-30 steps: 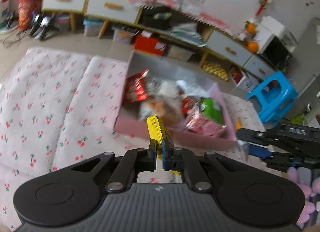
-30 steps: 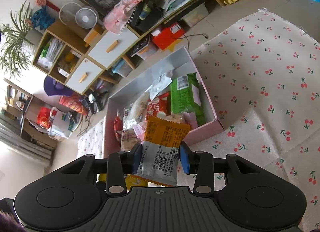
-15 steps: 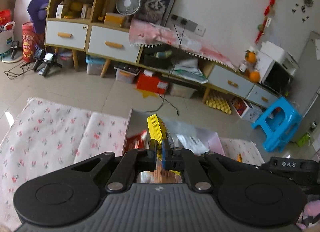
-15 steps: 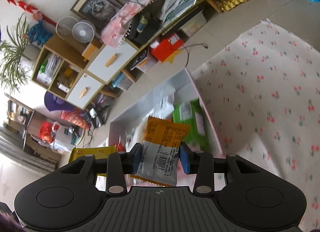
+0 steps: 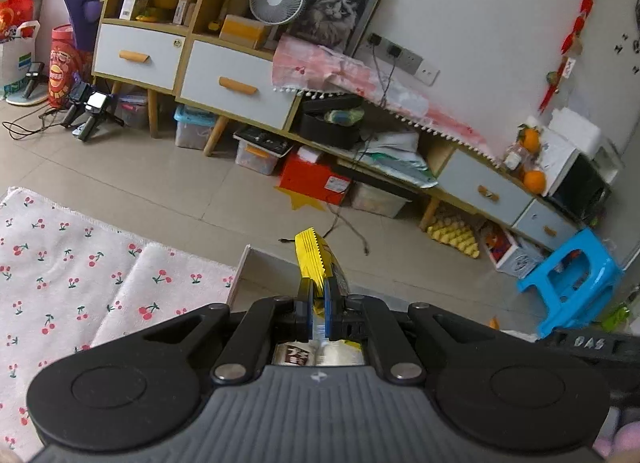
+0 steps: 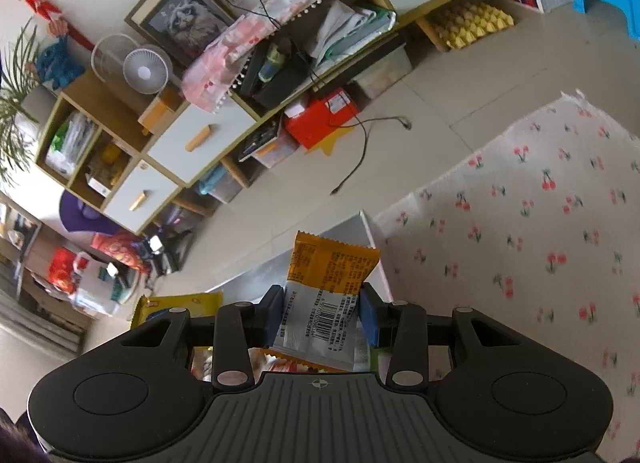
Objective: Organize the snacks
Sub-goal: 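Carry both packets over the pink box and lower them in, then open both tools to release the packets into the box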
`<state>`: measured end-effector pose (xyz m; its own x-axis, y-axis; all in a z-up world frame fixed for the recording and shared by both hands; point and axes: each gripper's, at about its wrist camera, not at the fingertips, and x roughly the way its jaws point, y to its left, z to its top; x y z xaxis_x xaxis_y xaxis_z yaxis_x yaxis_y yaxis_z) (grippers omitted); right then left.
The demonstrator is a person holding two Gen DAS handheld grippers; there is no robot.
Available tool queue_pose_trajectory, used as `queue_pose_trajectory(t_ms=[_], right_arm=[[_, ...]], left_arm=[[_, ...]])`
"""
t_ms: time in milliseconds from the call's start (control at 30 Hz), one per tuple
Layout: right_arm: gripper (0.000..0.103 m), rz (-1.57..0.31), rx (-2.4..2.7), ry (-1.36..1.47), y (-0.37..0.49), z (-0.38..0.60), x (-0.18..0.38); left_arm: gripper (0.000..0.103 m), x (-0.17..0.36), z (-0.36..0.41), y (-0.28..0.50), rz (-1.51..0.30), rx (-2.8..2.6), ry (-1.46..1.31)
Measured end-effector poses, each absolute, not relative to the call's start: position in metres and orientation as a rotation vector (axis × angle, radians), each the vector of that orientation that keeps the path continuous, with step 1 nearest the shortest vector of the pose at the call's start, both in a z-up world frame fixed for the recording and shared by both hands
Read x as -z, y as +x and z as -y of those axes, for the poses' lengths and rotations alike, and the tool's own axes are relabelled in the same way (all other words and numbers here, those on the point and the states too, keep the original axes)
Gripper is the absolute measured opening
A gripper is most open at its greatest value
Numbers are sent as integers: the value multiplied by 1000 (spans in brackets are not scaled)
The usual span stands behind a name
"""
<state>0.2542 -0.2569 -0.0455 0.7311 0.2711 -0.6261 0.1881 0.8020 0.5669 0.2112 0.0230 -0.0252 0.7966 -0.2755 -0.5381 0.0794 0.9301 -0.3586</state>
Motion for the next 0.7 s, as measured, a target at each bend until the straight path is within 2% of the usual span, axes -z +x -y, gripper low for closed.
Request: queue_pose_trajectory(t_ms=[233, 300, 333, 400, 467, 500, 567, 700], right_arm=[[40, -777, -44, 588, 271, 253, 51], [41, -779, -43, 577, 272, 252, 51], [42, -778, -41, 572, 272, 252, 50], [46, -775, -45, 573, 271, 253, 49], [61, -778, -52, 591, 270, 255, 47], [62, -775, -55, 595, 269, 256, 45], [64, -772, -59, 584, 266, 256, 42], [67, -776, -55, 564, 255, 255, 34]], left_arm=[[6, 30, -25, 214, -637, 168, -300], [9, 30, -25, 216, -646, 162, -289], [13, 30, -25, 215, -649, 160, -282], [29, 30, -25, 216, -672, 169, -272], [36, 31, -24, 216, -684, 168, -261], [44, 31, -23, 216, -684, 170, -254], [51, 28, -22, 212, -677, 180, -237], [60, 20, -18, 202, -667, 190, -174]])
